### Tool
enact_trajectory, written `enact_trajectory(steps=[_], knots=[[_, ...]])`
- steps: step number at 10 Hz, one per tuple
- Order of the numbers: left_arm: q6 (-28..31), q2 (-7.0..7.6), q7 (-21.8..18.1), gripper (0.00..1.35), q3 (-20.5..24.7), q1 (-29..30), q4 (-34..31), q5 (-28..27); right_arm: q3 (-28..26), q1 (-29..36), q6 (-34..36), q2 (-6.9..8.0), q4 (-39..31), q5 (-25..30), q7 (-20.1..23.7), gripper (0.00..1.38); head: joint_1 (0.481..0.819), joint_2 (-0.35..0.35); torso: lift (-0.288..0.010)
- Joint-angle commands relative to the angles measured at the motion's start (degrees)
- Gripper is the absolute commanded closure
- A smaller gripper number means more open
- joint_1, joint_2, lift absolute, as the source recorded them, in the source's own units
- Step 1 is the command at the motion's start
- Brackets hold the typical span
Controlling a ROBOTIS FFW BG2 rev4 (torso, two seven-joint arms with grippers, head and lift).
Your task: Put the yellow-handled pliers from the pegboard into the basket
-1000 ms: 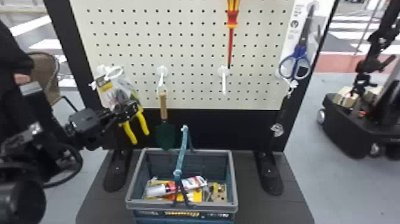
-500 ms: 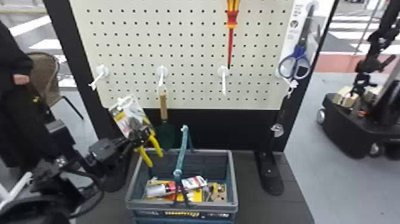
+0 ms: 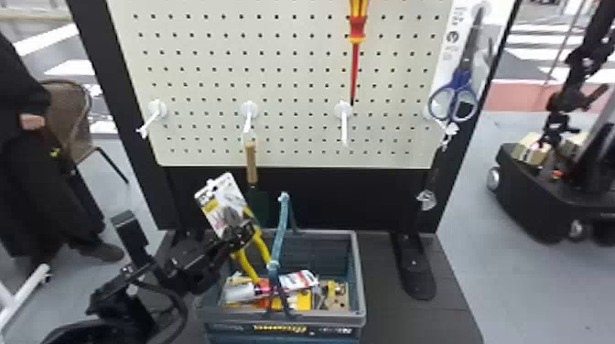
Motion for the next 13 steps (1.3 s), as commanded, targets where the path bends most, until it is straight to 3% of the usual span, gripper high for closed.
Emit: enact_trajectory(steps=[1, 4, 6, 7, 9, 10, 11, 13], knots=[[-0.37, 0.0, -0.71, 1.2, -1.18, -0.49, 4.04, 1.05, 0.0, -0.22, 0.0, 0.05, 0.16, 0.04, 0.0, 0.13, 0.549, 0.0, -0.1], [-1.42, 0.0, -2.56, 1.2, -3.29, -2.83, 13.04, 2.37, 0.0, -0.34, 0.0, 0.05, 0.44, -0.05, 0.0, 0.13, 0.549, 0.0, -0.1], [-0.63, 0.35, -3.79, 1.2, -3.64, -4.8, 15.29, 1.49, 0.0, -0.58, 0.0, 0.05, 0.58, -0.05, 0.0, 0.13, 0.549, 0.0, -0.1], [-0.72, 0.62, -3.88, 1.12, -3.55, -5.04, 15.29, 1.4, 0.0, -0.71, 0.0, 0.05, 0.72, -0.05, 0.0, 0.13, 0.549, 0.0, -0.1], [-3.36, 0.53, -3.26, 0.13, -2.58, -5.29, 15.29, 0.78, 0.0, -0.58, 0.0, 0.05, 0.72, -0.05, 0.0, 0.13, 0.549, 0.0, -0.1], [-3.88, 0.7, -3.26, 0.06, -2.58, -5.78, 15.29, 0.87, 0.0, -0.58, -0.09, 0.05, 0.72, -0.05, 0.0, 0.13, 0.549, 0.0, -0.1], [-3.88, 0.62, -3.26, 0.17, -2.58, -5.9, 15.29, 0.96, 0.0, -0.58, -0.09, 0.05, 0.72, -0.05, 0.0, 0.13, 0.549, 0.0, -0.1], [-3.97, 0.44, -3.09, 0.25, -2.58, -5.78, 15.29, 1.14, 0.0, -0.58, -0.09, 0.05, 0.72, -0.05, 0.0, 0.13, 0.549, 0.0, -0.1]])
